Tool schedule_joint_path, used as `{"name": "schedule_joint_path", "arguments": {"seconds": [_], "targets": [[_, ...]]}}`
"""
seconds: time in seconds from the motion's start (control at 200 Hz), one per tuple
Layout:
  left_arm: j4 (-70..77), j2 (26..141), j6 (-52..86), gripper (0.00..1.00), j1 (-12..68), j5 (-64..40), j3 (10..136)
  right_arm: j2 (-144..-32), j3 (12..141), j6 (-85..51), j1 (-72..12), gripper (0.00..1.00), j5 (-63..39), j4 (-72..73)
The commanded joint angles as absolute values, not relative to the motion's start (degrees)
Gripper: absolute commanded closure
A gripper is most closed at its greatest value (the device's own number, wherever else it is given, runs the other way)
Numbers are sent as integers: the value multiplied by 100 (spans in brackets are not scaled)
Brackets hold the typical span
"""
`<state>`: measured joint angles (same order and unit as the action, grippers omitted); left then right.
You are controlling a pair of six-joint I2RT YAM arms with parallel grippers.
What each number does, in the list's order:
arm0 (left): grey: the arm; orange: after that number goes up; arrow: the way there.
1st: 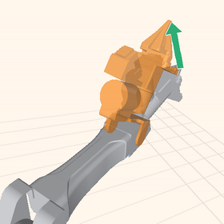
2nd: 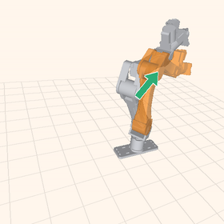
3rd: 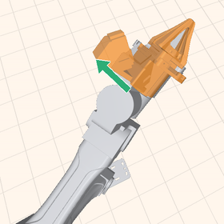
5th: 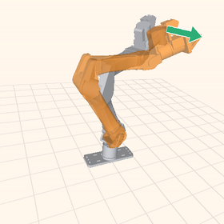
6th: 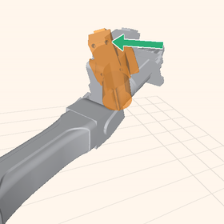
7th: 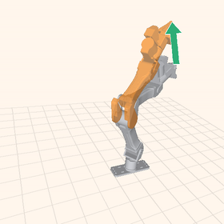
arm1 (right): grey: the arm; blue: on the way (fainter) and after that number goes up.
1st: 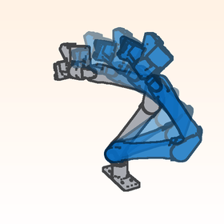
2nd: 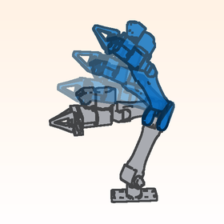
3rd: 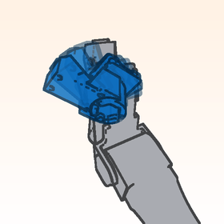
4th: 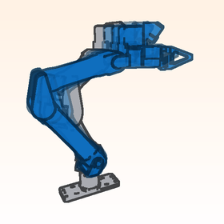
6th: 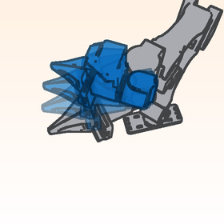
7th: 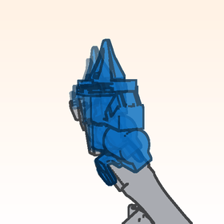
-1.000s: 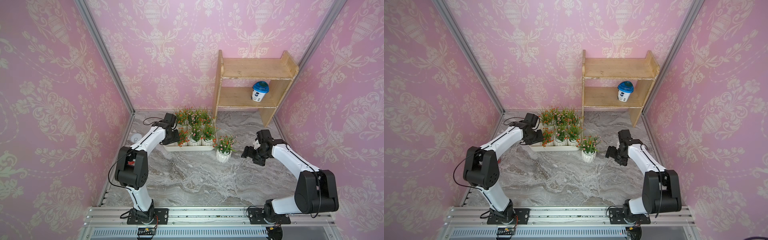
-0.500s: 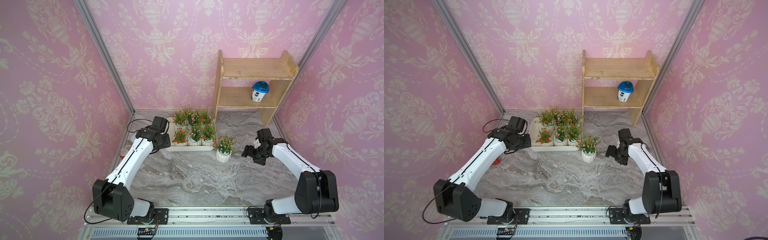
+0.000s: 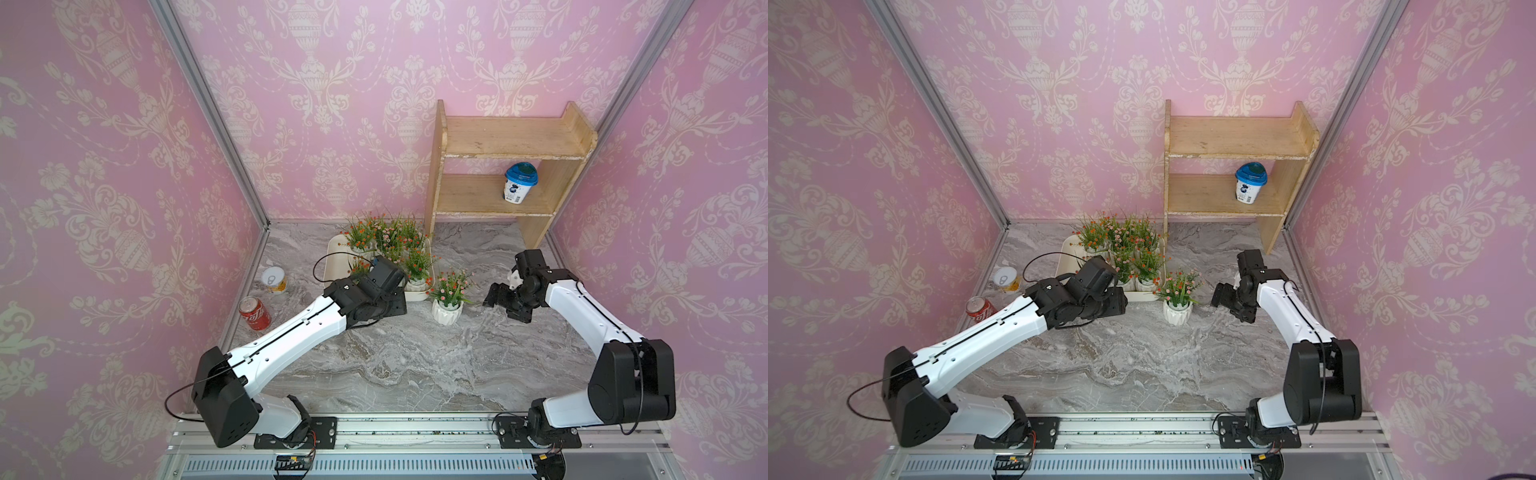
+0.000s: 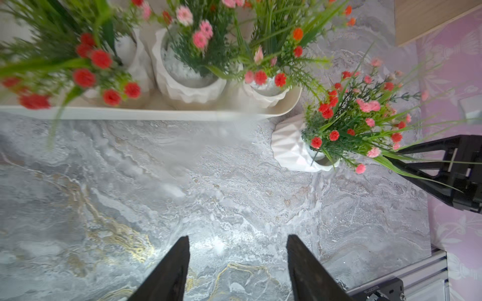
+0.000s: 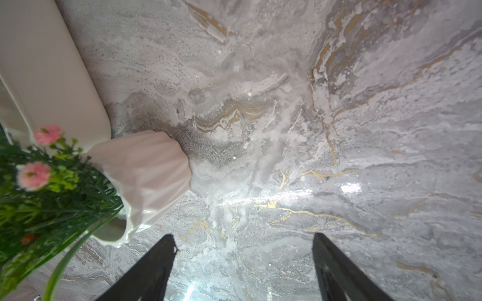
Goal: Put the potted gypsophila into the storage box
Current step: Place the baby's breath potted plant at the storage box, then pick up the baby's breath potted plant from the center of the board.
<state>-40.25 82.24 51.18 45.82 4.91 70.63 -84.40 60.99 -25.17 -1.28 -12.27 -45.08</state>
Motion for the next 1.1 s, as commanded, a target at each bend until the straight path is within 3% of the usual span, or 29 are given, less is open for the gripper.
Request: {"name": "schedule_joint_path", "arguments": {"seconds": [0.0,0.355,0.691,1.096], "targets": [[-3316,8573,6117,37,4690,625,6973,-8875,6409,-2256,-39,15,-1210,-4536],[-2569,9583,6883,40,4955,774,7240,-9898,6665,-2298,-26,16,-1730,-3876],[-2999,10587,6726,41,5044,723,8106,-10136,6670,-2346,-225,16,-1902,-3539],[-2915,10892,6724,43,5062,555,8277,-10217,6671,-2435,-474,17,-1903,-3414]]}}
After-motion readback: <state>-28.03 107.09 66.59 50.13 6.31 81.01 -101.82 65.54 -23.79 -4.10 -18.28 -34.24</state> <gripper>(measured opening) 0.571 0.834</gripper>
